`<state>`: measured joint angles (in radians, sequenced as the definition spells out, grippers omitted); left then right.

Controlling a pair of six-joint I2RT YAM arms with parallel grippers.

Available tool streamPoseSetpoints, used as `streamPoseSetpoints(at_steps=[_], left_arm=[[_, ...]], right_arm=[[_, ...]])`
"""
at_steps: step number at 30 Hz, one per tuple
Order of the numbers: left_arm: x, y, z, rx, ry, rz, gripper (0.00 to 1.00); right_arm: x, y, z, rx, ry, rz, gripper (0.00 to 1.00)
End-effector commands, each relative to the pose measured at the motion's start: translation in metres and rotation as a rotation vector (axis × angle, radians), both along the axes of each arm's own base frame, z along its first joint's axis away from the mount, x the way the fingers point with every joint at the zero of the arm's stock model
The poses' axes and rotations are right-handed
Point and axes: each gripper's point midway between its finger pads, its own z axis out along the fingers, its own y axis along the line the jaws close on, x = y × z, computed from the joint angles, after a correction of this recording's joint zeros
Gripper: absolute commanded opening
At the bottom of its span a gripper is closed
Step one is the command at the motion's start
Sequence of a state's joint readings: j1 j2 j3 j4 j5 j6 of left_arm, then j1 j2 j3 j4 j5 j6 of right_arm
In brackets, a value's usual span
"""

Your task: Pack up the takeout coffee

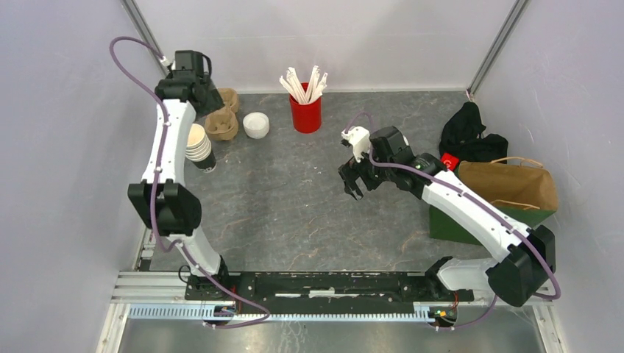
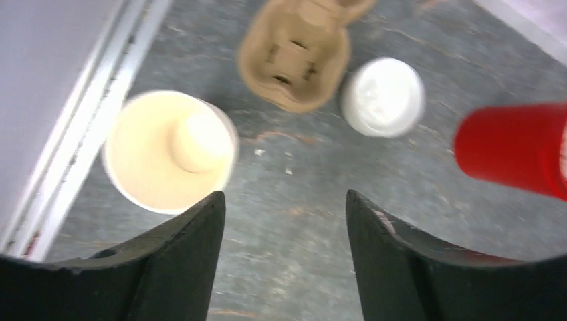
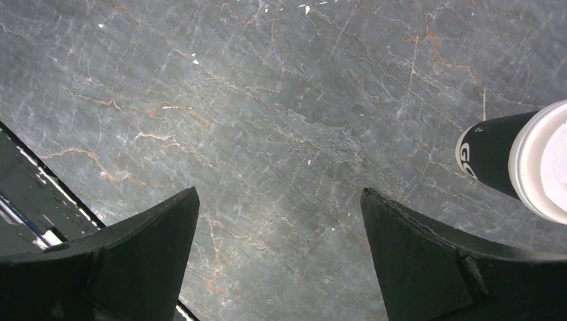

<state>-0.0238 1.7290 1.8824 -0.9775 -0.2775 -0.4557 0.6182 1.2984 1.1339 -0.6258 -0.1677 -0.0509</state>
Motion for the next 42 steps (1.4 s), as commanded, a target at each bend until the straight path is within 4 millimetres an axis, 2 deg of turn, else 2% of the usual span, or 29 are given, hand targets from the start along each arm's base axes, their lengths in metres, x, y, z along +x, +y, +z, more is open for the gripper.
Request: streamPoseSetpoints(at_steps=[1,3,8,12,20,25,34,42], left_arm=[[-0.012,0.051,-0.026,0.116,0.205,0.036,0.68],[-0.008,0.054,-0.041,0.099,0.247,0.025,0.65],[-0.007,0.06,-0.06,0.085,0.296,0.03,0.62],[-0.002,0.059,-0.068,0.077,0.3,0.012,0.5],[0.005,0.058,-0.074,0.068,0.301,0.004,0.33],[0.006,0.059,-0.069,0.08,0.292,0.002,0.22],[0.002,0.061,-0.047,0.106,0.25,-0.008,0.14],[-0.001,0.063,-0.04,0.126,0.258,-0.014,0.05]], right_arm=[[0.003,0.001,0.015,-0.015,-0.121,0.009,0.98],[0.001,0.002,0.016,-0.02,-0.133,0.015,0.98],[-0.002,0.006,0.016,-0.031,-0.155,0.032,0.98],[-0.004,0.006,0.015,-0.038,-0.163,0.036,0.98],[-0.004,0.008,0.012,-0.049,-0.16,0.039,0.98],[-0.003,0.009,0.01,-0.057,-0.158,0.043,0.98],[-0.003,0.013,0.006,-0.067,-0.148,0.052,0.98],[-0.005,0.015,0.004,-0.067,-0.141,0.06,0.98]])
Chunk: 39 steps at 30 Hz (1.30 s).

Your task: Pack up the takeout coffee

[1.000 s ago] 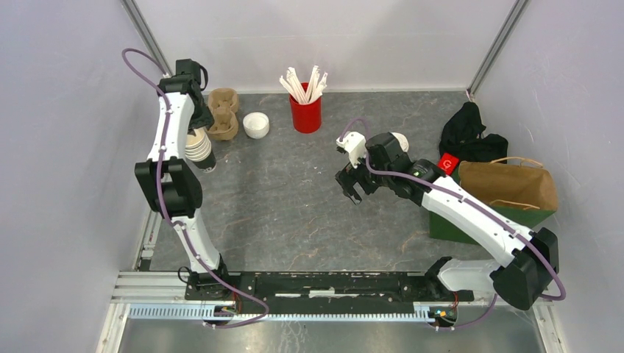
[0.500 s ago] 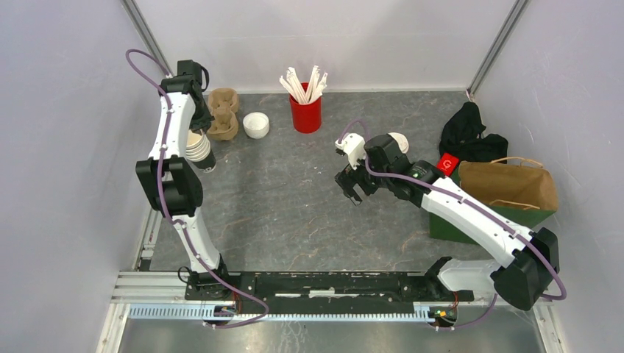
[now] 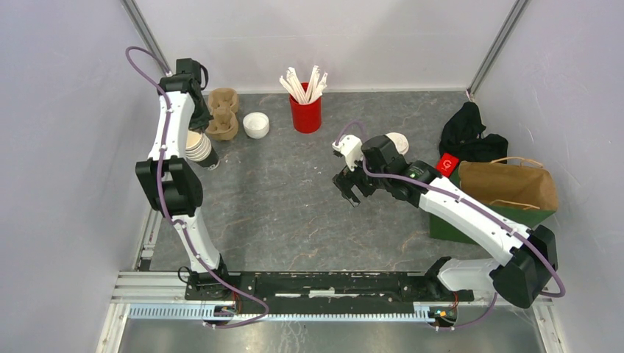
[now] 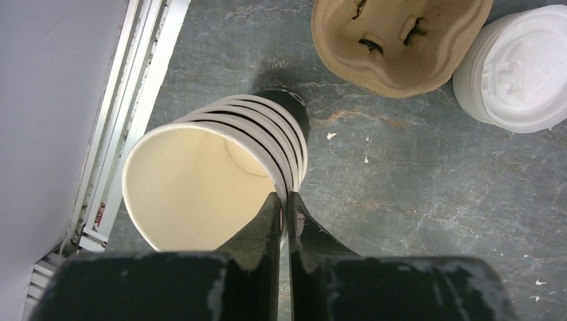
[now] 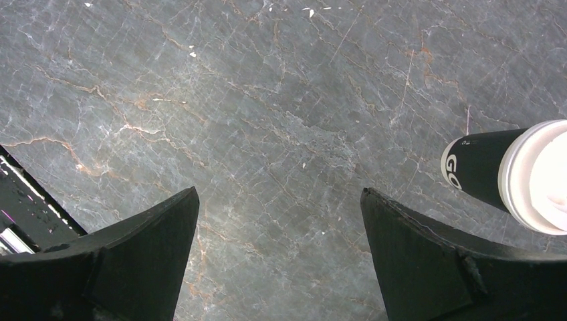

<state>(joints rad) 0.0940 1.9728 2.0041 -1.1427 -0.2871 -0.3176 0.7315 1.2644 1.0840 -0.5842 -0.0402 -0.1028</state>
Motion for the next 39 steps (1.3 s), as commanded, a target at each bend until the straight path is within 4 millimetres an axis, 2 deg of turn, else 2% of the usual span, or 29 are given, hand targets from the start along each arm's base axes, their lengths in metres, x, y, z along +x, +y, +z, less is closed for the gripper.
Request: streamPoseSetpoints(at_steps=[1,9,12,15,17,19,20,22,23,26,28,29,31,32,33,35,37,39], left_arm=[[0.0,0.006,0.038,0.052,-0.068,-0.034,0.04],[-0.014,0.007,0.045,0.119,-0.022,-0.017,0.02],[-0.018,-0.003,0.05,0.13,-0.019,-0.025,0.02],[-0.022,-0.004,0.036,0.137,0.036,-0.04,0.02],[-0.023,-0.017,0.048,0.095,0.012,-0.039,0.02],[-0.022,-0.028,0.065,0.146,-0.039,-0.047,0.02],[-0.023,-0.024,0.06,0.182,-0.018,-0.045,0.02],[-0.031,-0.014,0.032,0.233,0.111,-0.054,0.02],[-0.034,-0.014,0.03,0.255,0.134,-0.055,0.02],[-0.033,-0.021,0.047,0.322,0.073,-0.062,0.02],[-0.028,-0.023,0.049,0.324,0.052,-0.094,0.02],[-0.025,-0.026,0.042,0.291,0.06,-0.123,0.02],[-0.02,-0.034,0.029,0.097,0.038,-0.157,0.02],[-0.016,-0.044,0.029,0.003,-0.005,-0.173,0.02],[-0.014,-0.044,0.029,-0.067,-0.045,-0.161,0.02],[-0.02,-0.032,0.028,0.022,-0.009,-0.117,0.02],[-0.024,-0.037,0.033,0.162,0.037,-0.139,0.02],[-0.023,-0.046,0.026,0.134,0.032,-0.176,0.02]], right_arm=[[0.007,0.005,0.007,0.011,-0.036,0.002,0.98],[0.007,0.005,0.006,0.008,-0.037,0.002,0.98],[0.007,0.005,0.006,0.005,-0.037,0.001,0.98],[0.008,0.006,0.006,0.005,-0.035,0.0,0.98],[0.007,0.008,0.006,0.003,-0.031,0.007,0.98],[0.007,0.006,0.007,-0.002,-0.035,0.002,0.98],[0.007,0.006,0.007,-0.002,-0.039,0.0,0.98],[0.008,0.007,0.007,0.002,-0.039,0.002,0.98],[0.007,0.008,0.007,0.001,-0.033,0.008,0.98],[0.007,0.006,0.008,-0.005,-0.04,0.004,0.98],[0.007,0.006,0.007,-0.004,-0.039,0.003,0.98],[0.007,0.007,0.007,-0.003,-0.036,0.006,0.98],[0.006,0.01,0.007,0.001,-0.031,0.014,0.98],[0.006,0.01,0.007,0.0,-0.032,0.014,0.98],[0.006,0.008,0.008,-0.001,-0.035,0.011,0.98],[0.006,0.007,0.008,-0.003,-0.042,0.006,0.98],[0.006,0.006,0.007,-0.004,-0.041,0.005,0.98],[0.006,0.006,0.007,-0.005,-0.043,0.006,0.98]])
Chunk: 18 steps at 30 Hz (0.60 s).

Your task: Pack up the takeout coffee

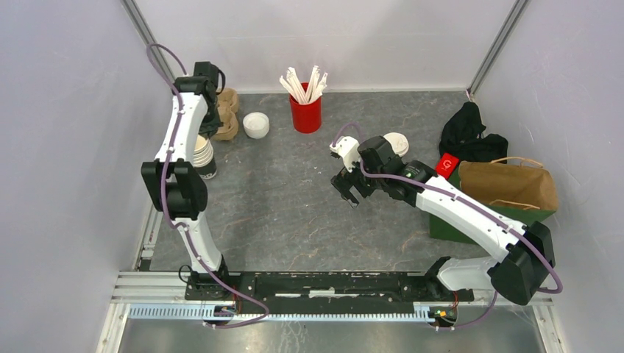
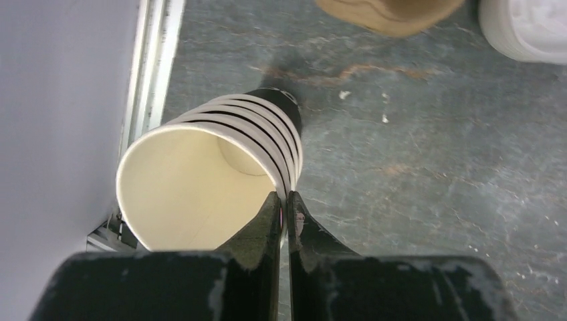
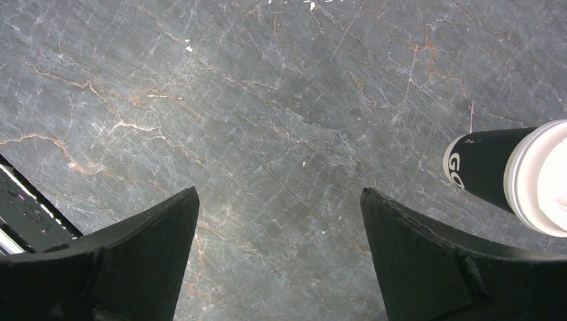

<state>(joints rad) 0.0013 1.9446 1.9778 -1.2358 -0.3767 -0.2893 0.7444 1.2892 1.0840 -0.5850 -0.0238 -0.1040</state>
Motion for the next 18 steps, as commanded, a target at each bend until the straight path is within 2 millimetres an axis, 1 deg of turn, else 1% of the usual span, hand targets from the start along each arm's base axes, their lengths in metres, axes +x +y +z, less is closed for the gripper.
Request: streamPoseSetpoints(at_steps=[1,4,6,7,8,11,14,15,17,18], left_arm=[[0.003,-0.023,0.023,0.033,-0.068,-0.107,0.02],[0.001,-0.025,0.022,0.019,-0.059,-0.106,0.02],[0.001,-0.026,0.025,0.016,-0.069,-0.108,0.19],[0.002,-0.025,0.028,0.019,-0.072,-0.107,0.24],[0.002,-0.025,0.03,0.022,-0.076,-0.104,0.32],[0.002,-0.025,0.032,0.023,-0.069,-0.102,0.37],[0.003,-0.025,0.031,0.018,-0.072,-0.098,0.37],[0.004,-0.026,0.031,0.012,-0.074,-0.098,0.35],[0.005,-0.026,0.032,0.016,-0.077,-0.097,0.22],[0.006,-0.025,0.032,0.018,-0.078,-0.096,0.17]], right_arm=[[0.007,0.004,0.016,0.023,-0.055,0.004,0.98],[0.006,0.005,0.014,0.021,-0.05,0.007,0.98],[0.006,0.005,0.015,0.023,-0.051,0.007,0.98],[0.006,0.005,0.014,0.024,-0.049,0.007,0.98],[0.005,0.005,0.014,0.025,-0.049,0.008,0.98],[0.005,0.005,0.012,0.025,-0.045,0.011,0.98],[0.004,0.006,0.013,0.028,-0.045,0.013,0.98],[0.005,0.006,0.013,0.029,-0.047,0.013,0.98],[0.004,0.005,0.013,0.028,-0.046,0.012,0.98],[0.004,0.005,0.013,0.027,-0.046,0.013,0.98]])
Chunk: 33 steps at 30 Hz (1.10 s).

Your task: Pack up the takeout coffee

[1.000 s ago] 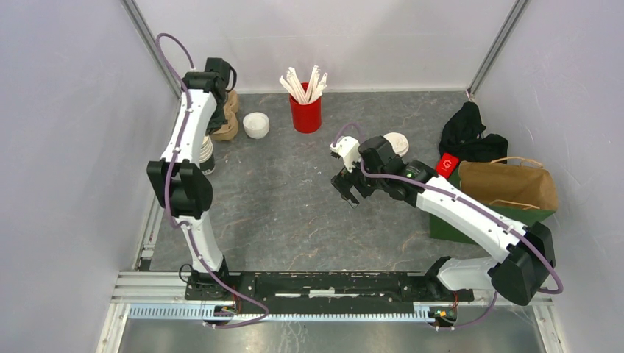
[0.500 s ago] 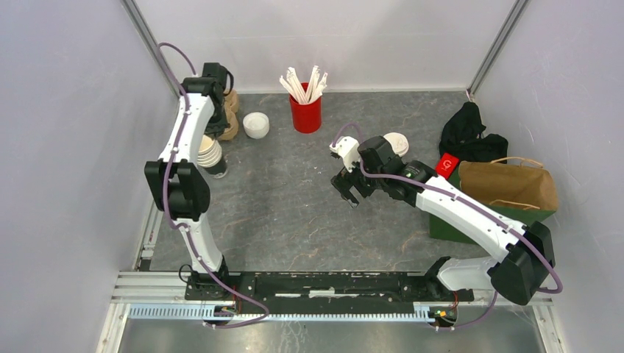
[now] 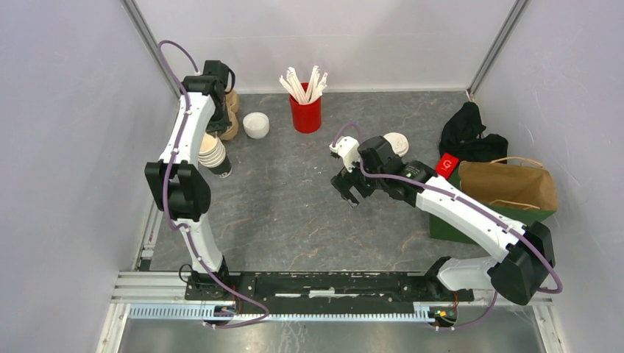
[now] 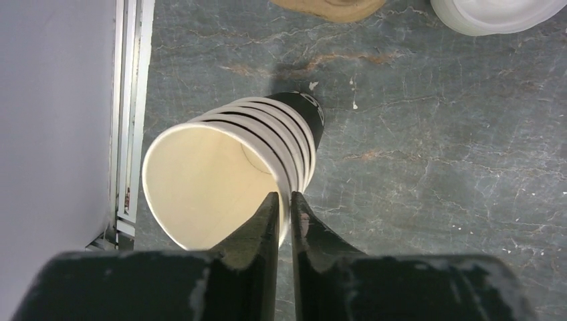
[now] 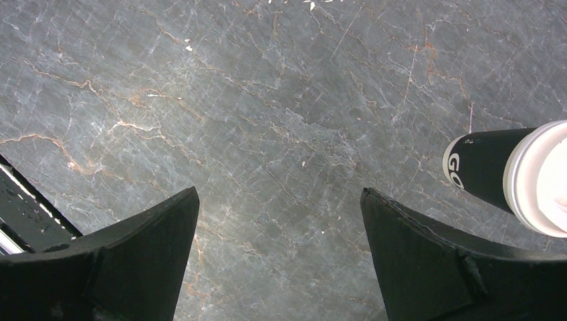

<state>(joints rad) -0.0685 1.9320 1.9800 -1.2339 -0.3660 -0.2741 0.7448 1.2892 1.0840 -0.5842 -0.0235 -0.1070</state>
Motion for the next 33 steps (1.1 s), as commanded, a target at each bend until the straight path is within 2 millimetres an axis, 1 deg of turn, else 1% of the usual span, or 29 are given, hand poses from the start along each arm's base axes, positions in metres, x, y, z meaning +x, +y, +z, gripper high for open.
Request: streamPoseSetpoints(at_steps=[1,2,5,7,12,14,16,19,22,33], left_arm=[[0.004,0.004,0.026,0.021,-0.066,-0.011,0.14],[0.005,0.004,0.026,0.021,-0.063,-0.012,0.11],[0.007,0.003,0.024,0.015,-0.061,-0.015,0.09],[0.008,0.002,0.022,0.012,-0.059,-0.018,0.1],[0.01,0.003,0.018,0.016,-0.046,-0.024,0.17],[0.01,0.002,0.015,0.012,-0.042,-0.028,0.18],[0.011,0.001,0.014,0.007,-0.041,-0.03,0.16],[0.011,0.001,0.013,0.007,-0.041,-0.029,0.09],[0.011,0.002,0.011,0.013,-0.032,-0.029,0.08],[0.014,0.001,0.007,0.01,-0.028,-0.035,0.15]], right_arm=[[0.004,0.005,0.013,0.029,-0.044,0.012,0.98],[0.004,0.005,0.012,0.027,-0.043,0.011,0.98],[0.004,0.005,0.013,0.028,-0.044,0.012,0.98],[0.005,0.006,0.013,0.027,-0.045,0.012,0.98],[0.005,0.006,0.012,0.026,-0.043,0.013,0.98],[0.005,0.006,0.012,0.024,-0.042,0.012,0.98],[0.005,0.006,0.012,0.025,-0.041,0.013,0.98],[0.004,0.006,0.012,0.025,-0.04,0.014,0.98],[0.005,0.006,0.011,0.025,-0.04,0.013,0.98],[0.006,0.006,0.01,0.02,-0.037,0.013,0.98]])
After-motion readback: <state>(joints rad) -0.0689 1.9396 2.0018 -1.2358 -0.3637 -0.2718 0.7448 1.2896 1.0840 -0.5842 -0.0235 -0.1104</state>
